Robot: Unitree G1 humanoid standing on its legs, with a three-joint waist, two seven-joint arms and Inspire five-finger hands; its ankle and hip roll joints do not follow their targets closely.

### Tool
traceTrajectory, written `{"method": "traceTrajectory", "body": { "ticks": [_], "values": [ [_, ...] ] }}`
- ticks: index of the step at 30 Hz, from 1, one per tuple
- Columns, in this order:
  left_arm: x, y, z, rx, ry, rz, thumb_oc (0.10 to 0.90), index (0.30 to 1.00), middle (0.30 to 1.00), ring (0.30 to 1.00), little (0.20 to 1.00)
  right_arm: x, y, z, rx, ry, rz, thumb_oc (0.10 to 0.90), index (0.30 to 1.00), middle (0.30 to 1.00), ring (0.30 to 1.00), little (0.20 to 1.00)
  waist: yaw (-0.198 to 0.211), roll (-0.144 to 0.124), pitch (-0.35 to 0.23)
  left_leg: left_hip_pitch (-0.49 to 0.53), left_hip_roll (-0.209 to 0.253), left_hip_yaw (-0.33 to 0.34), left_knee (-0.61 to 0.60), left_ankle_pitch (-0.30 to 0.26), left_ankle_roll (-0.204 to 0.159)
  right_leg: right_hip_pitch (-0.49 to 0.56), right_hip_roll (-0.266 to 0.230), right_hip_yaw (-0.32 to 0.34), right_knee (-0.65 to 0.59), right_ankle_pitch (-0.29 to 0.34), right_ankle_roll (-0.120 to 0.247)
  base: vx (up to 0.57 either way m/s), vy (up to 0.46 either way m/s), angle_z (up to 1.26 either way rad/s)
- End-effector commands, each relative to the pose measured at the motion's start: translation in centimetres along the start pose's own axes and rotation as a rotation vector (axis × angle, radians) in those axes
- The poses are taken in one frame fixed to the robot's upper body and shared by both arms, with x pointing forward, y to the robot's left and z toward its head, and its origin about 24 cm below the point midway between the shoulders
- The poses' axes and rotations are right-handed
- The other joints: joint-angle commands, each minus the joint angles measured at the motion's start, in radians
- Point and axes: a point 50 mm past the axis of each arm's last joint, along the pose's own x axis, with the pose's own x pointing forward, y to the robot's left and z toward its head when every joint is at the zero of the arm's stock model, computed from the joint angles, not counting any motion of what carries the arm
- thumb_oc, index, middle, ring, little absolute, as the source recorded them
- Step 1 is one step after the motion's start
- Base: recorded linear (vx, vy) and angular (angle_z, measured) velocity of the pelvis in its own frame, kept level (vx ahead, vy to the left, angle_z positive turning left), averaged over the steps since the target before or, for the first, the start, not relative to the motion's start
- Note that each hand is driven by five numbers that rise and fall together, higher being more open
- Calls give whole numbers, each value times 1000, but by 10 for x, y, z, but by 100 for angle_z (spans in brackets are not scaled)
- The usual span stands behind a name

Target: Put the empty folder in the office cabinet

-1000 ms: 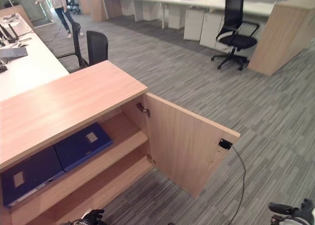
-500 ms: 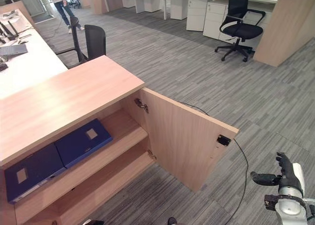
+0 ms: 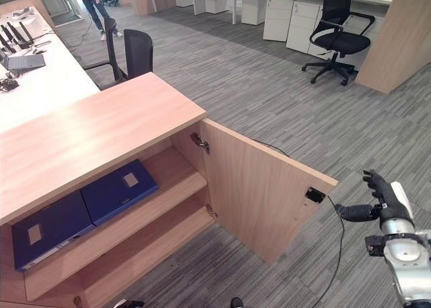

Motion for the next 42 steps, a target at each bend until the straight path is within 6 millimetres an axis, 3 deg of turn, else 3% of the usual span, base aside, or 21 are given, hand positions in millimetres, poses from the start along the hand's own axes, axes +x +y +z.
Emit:
{"method": "traceTrajectory", "body": {
  "ticks": [1,8,13,16,18,19,20,22,24,27,31,42],
  "values": [
    [0,32,-9,58,38,62,800,900,900,900,900,12,-15,65,37,-293,-36,800,900,900,900,900,24,-95,-57,-7,30,-17,63,42,-42,34,22,16,7,-188,19,0,0,0],
    [1,30,-8,56,35,53,800,900,900,900,900,18,-8,80,69,-343,24,800,900,900,900,900,32,-100,-56,-12,35,-18,57,50,-48,31,28,14,7,-190,17,0,0,0],
    [1,29,-4,65,25,47,800,900,900,900,900,17,-4,88,-8,-364,78,800,900,900,900,900,28,-100,-52,-27,32,-38,60,65,-51,23,29,20,7,-187,17,0,0,0],
    [1,28,-2,66,16,40,800,900,900,900,900,15,-6,89,-52,-368,101,800,900,900,900,900,22,-105,-47,-52,5,-87,95,-7,-29,15,19,38,7,-187,17,-43,27,-4],
    [1,30,0,58,5,46,800,900,900,900,900,16,-9,90,-62,-361,97,800,900,900,900,900,37,-118,-31,-108,-61,-206,140,-31,11,-8,2,46,7,-157,15,-121,61,-17],
    [1,29,-2,41,1,45,800,900,900,900,900,18,-7,90,-60,-350,113,800,900,900,900,900,49,-138,-22,-146,-161,-334,154,-127,53,-21,-13,75,10,-138,21,-37,55,-23],
    [1,29,-2,40,1,45,800,900,900,900,900,18,-7,90,-60,-351,113,800,900,900,900,900,47,-138,-24,-150,-163,-336,154,-125,54,-23,-14,73,10,-137,22,-24,52,-63],
    [0,29,-9,-2,6,50,800,900,900,900,900,20,-1,90,-59,-343,138,800,900,900,900,900,68,-144,-7,-181,-271,-479,184,-176,83,-44,-12,131,19,-106,34,-34,69,-107],
    [0,26,-11,-17,3,39,800,900,900,900,900,23,-4,91,-72,-331,144,800,900,900,900,900,63,-137,-10,-159,-306,-521,158,-195,98,-54,4,181,20,-91,38,-32,118,-122],
    [-1,25,-15,-8,12,28,800,900,900,900,900,24,-7,88,-85,-303,154,800,900,900,900,900,46,-121,-27,-126,-303,-483,99,-190,108,-75,0,223,19,-69,50,-25,163,-85],
    [-1,27,-18,-3,16,29,800,900,900,900,900,25,5,90,-107,-310,213,800,900,900,900,900,38,-111,-36,-105,-306,-448,42,-171,127,-110,-10,250,35,-48,66,-45,126,-62],
    [0,30,-5,28,-25,34,800,900,900,900,900,28,32,113,-107,-376,322,800,900,900,900,900,16,-117,-34,-77,-336,-349,-25,-146,166,-174,-30,309,53,14,110,-72,111,-27]
  ]
}}
